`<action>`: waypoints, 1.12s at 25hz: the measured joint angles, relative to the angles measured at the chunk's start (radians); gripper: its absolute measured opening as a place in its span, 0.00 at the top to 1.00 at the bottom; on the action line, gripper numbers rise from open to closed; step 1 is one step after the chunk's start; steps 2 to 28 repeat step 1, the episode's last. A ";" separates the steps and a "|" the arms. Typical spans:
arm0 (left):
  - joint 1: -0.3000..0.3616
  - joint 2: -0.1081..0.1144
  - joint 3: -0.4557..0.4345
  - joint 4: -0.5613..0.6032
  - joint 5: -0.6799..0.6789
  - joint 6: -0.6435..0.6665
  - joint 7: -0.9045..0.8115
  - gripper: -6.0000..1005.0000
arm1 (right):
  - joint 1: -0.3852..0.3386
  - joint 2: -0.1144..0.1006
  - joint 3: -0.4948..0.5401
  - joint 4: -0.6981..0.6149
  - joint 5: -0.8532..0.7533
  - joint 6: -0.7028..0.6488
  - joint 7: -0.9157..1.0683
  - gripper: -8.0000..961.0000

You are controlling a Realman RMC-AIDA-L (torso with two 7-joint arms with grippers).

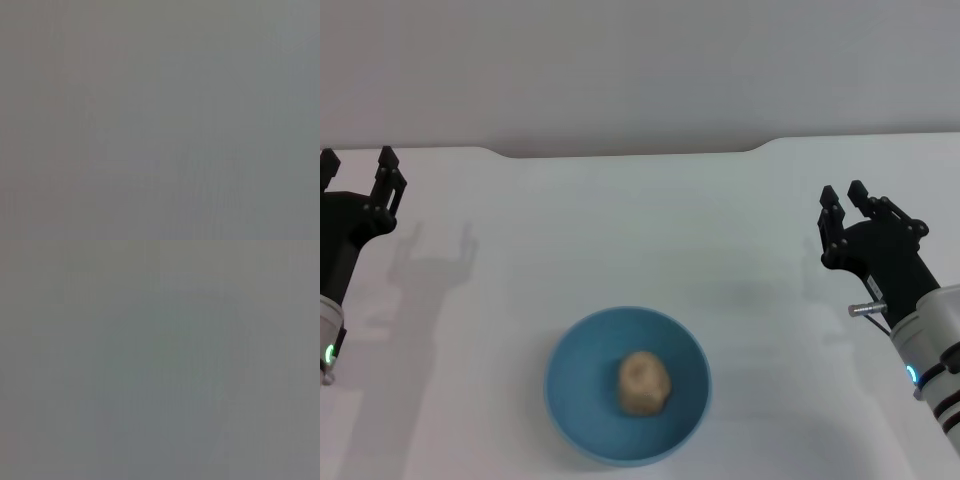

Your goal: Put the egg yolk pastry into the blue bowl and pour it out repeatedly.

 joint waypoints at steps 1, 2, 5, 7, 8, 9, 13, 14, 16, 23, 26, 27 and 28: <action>0.000 0.000 0.001 0.000 0.001 0.000 0.000 0.37 | 0.000 0.000 0.000 0.000 0.000 0.000 0.000 0.74; 0.000 0.000 0.001 0.000 0.001 0.000 0.000 0.37 | 0.000 0.000 0.000 0.000 0.000 0.000 0.000 0.74; 0.000 0.000 0.001 0.000 0.001 0.000 0.000 0.37 | 0.000 0.000 0.000 0.000 0.000 0.000 0.000 0.74; 0.000 0.000 0.001 0.000 0.001 0.000 0.000 0.37 | 0.000 0.000 0.000 0.000 0.000 0.000 0.000 0.74; 0.000 0.000 0.001 0.000 0.001 0.000 0.000 0.37 | 0.000 0.000 0.000 0.000 0.000 0.000 0.000 0.74; 0.000 0.000 0.001 0.000 0.001 0.000 0.000 0.37 | 0.000 0.000 0.000 0.000 0.000 0.000 0.000 0.74; 0.000 0.000 0.001 0.000 0.001 0.000 0.000 0.37 | 0.000 0.000 0.000 0.000 0.000 0.000 0.000 0.74; 0.000 0.000 0.001 0.000 0.001 0.000 0.000 0.37 | 0.000 0.000 0.000 0.000 0.000 0.000 0.000 0.74; 0.000 0.000 0.001 0.000 0.001 0.000 0.000 0.37 | 0.000 0.000 0.000 0.000 0.000 0.000 0.000 0.74; 0.000 0.000 0.001 0.000 0.001 0.000 0.000 0.37 | 0.000 0.000 0.000 0.000 0.000 0.000 0.000 0.74; 0.000 0.000 0.001 0.000 0.001 0.000 0.000 0.37 | 0.000 0.000 0.000 0.000 0.000 0.000 0.000 0.74; 0.000 0.000 0.001 0.000 0.001 0.000 0.000 0.37 | 0.000 0.000 0.000 0.000 0.000 0.000 0.000 0.74; 0.000 0.000 0.001 0.000 0.001 0.000 0.000 0.37 | 0.000 0.000 0.000 0.000 0.000 0.000 0.000 0.74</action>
